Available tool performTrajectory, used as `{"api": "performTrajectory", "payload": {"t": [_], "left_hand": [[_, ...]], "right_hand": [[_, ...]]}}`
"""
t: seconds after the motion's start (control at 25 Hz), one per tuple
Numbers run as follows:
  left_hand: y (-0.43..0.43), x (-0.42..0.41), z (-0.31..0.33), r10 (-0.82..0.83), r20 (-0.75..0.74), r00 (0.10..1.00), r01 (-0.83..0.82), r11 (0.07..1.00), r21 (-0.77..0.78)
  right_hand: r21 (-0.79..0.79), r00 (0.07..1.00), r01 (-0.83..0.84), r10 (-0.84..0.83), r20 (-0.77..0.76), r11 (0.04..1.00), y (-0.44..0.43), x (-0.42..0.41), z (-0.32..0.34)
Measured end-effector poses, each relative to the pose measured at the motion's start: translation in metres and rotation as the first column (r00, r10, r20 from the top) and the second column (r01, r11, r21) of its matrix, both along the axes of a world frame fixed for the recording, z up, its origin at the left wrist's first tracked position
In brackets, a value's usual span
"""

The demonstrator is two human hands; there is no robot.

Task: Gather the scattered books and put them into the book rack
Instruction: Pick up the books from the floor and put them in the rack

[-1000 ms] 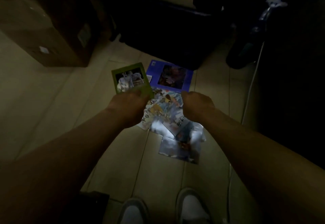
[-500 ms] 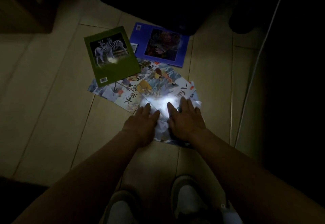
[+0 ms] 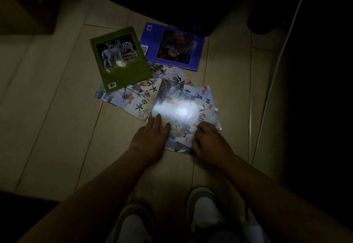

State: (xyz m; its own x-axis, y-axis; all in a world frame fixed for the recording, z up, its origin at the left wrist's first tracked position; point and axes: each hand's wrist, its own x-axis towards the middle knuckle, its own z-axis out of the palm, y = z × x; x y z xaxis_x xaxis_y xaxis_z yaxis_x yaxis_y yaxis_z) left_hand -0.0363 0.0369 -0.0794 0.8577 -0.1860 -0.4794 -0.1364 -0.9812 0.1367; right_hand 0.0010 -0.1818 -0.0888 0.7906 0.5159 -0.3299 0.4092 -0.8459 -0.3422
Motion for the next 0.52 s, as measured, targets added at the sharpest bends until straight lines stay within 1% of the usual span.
{"api": "performTrajectory", "payload": {"t": [0.08, 0.12, 0.16, 0.2, 0.24, 0.28, 0.32, 0.36, 0.4, 0.52], "left_hand": [[-0.003, -0.004, 0.001, -0.048, -0.031, 0.998, 0.048, 0.999, -0.003], [-0.004, -0.004, 0.002, -0.056, -0.042, 0.998, 0.056, 0.998, -0.004], [-0.006, -0.005, 0.003, -0.057, -0.047, 0.997, 0.057, 0.998, 0.0], [-0.009, -0.005, 0.005, -0.058, -0.048, 0.997, 0.059, 0.998, 0.008], [-0.011, -0.005, 0.008, -0.062, -0.047, 0.997, 0.063, 0.998, 0.018], [-0.014, -0.005, 0.01, -0.062, -0.047, 0.997, 0.063, 0.998, 0.022], [-0.016, -0.005, 0.011, -0.058, -0.051, 0.997, 0.059, 0.998, 0.019], [-0.017, -0.006, 0.013, -0.048, -0.056, 0.997, 0.049, 0.999, 0.012], [-0.018, -0.006, 0.014, -0.038, -0.063, 0.997, 0.038, 0.999, 0.004], [-0.019, -0.005, 0.017, -0.018, -0.08, 0.997, 0.018, 1.0, -0.009]], "right_hand": [[-0.003, 0.999, 0.047, -0.047, -0.017, 0.999, 0.001, -0.001, 0.007], [-0.032, 0.993, 0.119, -0.12, -0.016, 0.992, 0.003, -0.003, 0.009], [-0.069, 0.973, 0.23, -0.231, -0.009, 0.971, 0.006, -0.004, 0.011], [-0.09, 0.921, 0.385, -0.389, -0.032, 0.919, 0.01, -0.004, 0.013], [-0.087, 0.821, 0.554, -0.561, -0.105, 0.828, 0.015, -0.003, 0.015], [-0.067, 0.684, 0.704, -0.701, -0.201, 0.707, 0.019, 0.0, 0.016], [-0.052, 0.551, 0.806, -0.78, -0.297, 0.589, 0.022, 0.004, 0.014], [-0.052, 0.462, 0.856, -0.807, -0.367, 0.514, 0.023, 0.008, 0.01], [-0.05, 0.416, 0.879, -0.814, -0.405, 0.474, 0.023, 0.01, 0.008], [-0.013, 0.353, 0.914, -0.813, -0.463, 0.405, 0.019, 0.013, 0.006]]}}
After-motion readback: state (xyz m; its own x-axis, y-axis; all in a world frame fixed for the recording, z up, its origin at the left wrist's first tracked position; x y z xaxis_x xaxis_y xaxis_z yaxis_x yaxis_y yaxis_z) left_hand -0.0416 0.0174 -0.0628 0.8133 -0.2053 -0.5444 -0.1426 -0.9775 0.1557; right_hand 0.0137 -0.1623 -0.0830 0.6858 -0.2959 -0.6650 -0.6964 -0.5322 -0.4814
